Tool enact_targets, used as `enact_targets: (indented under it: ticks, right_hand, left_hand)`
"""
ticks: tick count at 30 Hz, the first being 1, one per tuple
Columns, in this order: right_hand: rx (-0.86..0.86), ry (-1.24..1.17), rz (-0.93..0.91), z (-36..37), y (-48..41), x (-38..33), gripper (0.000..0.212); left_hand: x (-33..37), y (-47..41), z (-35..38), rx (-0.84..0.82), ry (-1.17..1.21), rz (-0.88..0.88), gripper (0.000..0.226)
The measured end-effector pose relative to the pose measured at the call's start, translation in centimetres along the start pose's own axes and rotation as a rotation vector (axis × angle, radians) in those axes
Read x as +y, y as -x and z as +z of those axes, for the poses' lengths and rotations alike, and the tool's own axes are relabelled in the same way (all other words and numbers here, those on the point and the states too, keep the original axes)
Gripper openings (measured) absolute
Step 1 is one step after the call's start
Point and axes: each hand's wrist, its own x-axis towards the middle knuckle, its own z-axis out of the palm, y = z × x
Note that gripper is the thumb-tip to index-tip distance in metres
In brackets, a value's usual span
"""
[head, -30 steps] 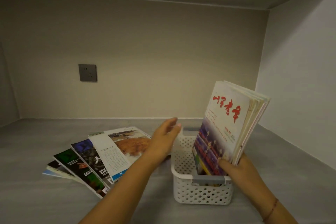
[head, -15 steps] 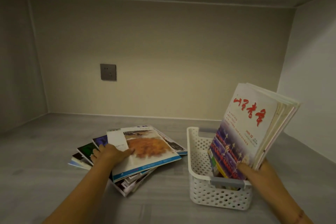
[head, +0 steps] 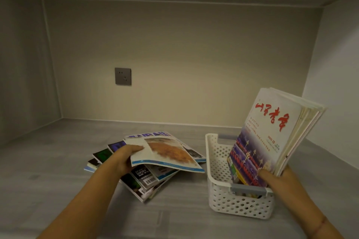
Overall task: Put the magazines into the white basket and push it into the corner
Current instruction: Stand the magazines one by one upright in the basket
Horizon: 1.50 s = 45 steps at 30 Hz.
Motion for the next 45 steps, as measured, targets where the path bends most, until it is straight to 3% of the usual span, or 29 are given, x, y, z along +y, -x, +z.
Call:
enact_targets:
  ticks: [4, 11, 22, 29, 34, 41, 45]
  right_hand:
    - [-0.016, 0.014, -0.006, 0.0, 0.0, 0.1, 0.053]
    - [-0.020, 0.031, -0.008, 0.1, -0.3, 0.4, 0.054]
    - [-0.065, -0.002, -0.032, -0.1, -0.3, 0.5, 0.058]
    - [-0.088, -0.027, -0.069, -0.1, -0.6, 1.0, 0.058]
    - [-0.168, -0.064, -0.190, -0.3, -0.4, 0.7, 0.058]
    - [-0.147, -0.096, -0.306, -0.3, -0.7, 0.3, 0.052]
    - [-0.183, -0.128, -0.364, -0.5, -1.0, 0.4, 0.068]
  left_hand:
    - [1.0, 1.6, 3.0, 0.029, -0.010, 0.218, 0.022]
    - [2.3, 5.0, 9.0, 0.105, -0.229, 0.878, 0.017]
    - [-0.9, 8.7, 17.1, 0.131, -0.185, 1.224, 0.034]
    - [-2.1, 8.6, 19.9, 0.097, -0.185, 1.231, 0.044]
    - [-4.3, 8.1, 20.4, 0.000, -0.335, 1.088, 0.044]
    - [-4.1, 8.7, 19.8, -0.401, -0.384, 0.854, 0.037]
    - [-4.6, 9.3, 19.7, -0.625, -0.447, 0.817, 0.028]
